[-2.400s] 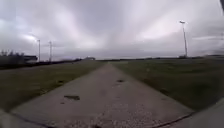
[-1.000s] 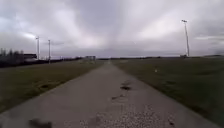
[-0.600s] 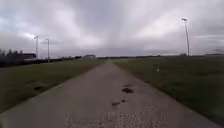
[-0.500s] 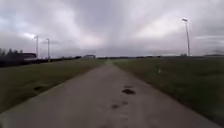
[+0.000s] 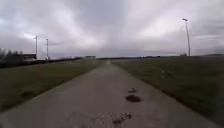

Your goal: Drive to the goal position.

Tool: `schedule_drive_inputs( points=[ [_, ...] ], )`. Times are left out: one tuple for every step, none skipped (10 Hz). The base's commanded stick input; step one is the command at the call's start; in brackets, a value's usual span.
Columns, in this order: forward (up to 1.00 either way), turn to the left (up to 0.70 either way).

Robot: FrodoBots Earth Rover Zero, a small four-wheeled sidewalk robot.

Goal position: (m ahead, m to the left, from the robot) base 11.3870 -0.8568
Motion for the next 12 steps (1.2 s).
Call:
schedule_drive_inputs(
  points=[
    [0.7,0.0],
    [0.7,0.0],
    [0.7,0.0],
    [0.7,0.0],
    [0.7,0.0],
    [0.7,0.0],
    [0.7,0.0],
    [0.7,0.0],
    [0.7,0.0],
    [0.7,0.0],
    [0.7,0.0],
    [0.7,0.0]
  ],
)
